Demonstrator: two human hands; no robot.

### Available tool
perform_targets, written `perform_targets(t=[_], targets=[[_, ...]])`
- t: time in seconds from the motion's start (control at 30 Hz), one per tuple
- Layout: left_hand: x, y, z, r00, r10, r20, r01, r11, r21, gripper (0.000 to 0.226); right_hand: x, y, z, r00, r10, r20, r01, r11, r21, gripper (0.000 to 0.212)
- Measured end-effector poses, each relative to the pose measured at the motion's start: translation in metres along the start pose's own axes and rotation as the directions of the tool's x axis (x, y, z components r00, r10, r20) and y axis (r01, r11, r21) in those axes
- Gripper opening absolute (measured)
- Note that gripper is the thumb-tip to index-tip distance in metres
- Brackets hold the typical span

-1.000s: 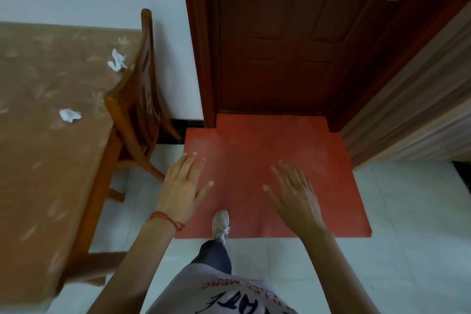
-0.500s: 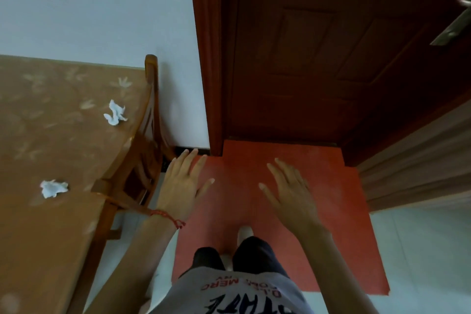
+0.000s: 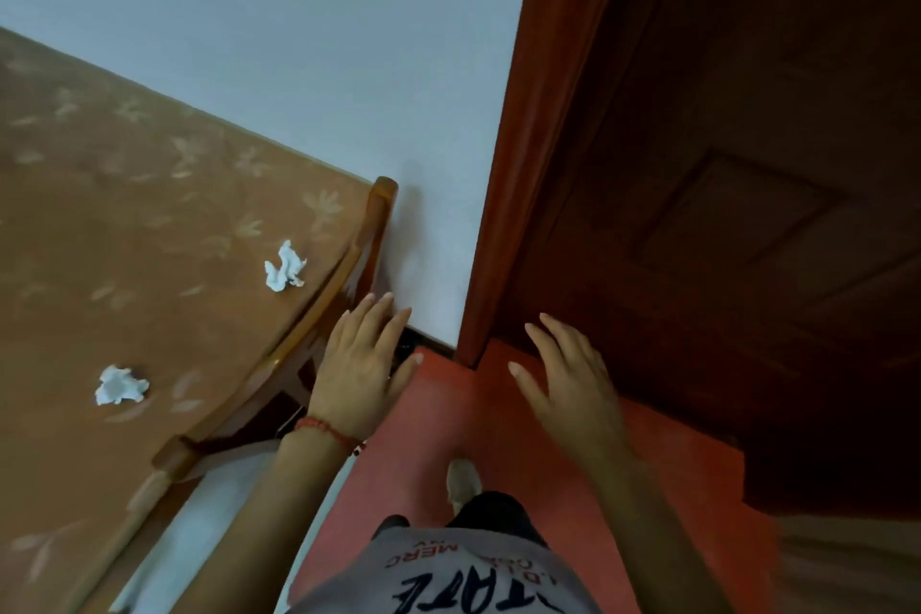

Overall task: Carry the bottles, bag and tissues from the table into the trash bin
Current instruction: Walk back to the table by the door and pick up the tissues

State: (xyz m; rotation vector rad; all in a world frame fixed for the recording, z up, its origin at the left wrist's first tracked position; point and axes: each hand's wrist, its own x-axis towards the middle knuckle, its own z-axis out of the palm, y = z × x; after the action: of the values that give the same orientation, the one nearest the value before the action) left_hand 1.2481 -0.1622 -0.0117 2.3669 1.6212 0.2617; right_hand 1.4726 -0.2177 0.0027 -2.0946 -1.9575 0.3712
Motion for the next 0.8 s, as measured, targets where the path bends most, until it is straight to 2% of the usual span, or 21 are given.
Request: perform_targets(t=[0.13, 0.27, 0.53, 0.63, 0.8], targets=[[0.017, -0.003, -0.004, 0.990, -0.120, -0.069, 0.119, 0.993, -0.025, 0.068, 0.050, 0.002, -0.009, 0.991, -0.126, 0.031, 0.126, 0.992, 0.007, 0.059], [0.015, -0.014, -0.010, 0.954, -0.273, -0.122, 0.271, 0.962, -0.032, 0.066, 0.090, -0.011, -0.007, 0.952, -0.298, 0.073, 0.296, 0.955, 0.029, 0.058], [-0.021, -0.047, -0.030, 0.805, -0.555, -0.209, 0.556, 0.829, -0.061, 0.067, 0.137, -0.080, 0.013, 0.793, -0.600, 0.103, 0.587, 0.799, 0.131, 0.052], [-0.036, -0.066, -0.034, 0.751, -0.614, -0.243, 0.620, 0.782, -0.062, 0.061, 0.148, -0.110, 0.024, 0.737, -0.664, 0.128, 0.646, 0.747, 0.154, 0.053], [-0.051, -0.103, -0.042, 0.691, -0.671, -0.269, 0.679, 0.730, -0.078, 0.064, 0.163, -0.157, 0.041, 0.672, -0.732, 0.113, 0.716, 0.681, 0.156, 0.049]])
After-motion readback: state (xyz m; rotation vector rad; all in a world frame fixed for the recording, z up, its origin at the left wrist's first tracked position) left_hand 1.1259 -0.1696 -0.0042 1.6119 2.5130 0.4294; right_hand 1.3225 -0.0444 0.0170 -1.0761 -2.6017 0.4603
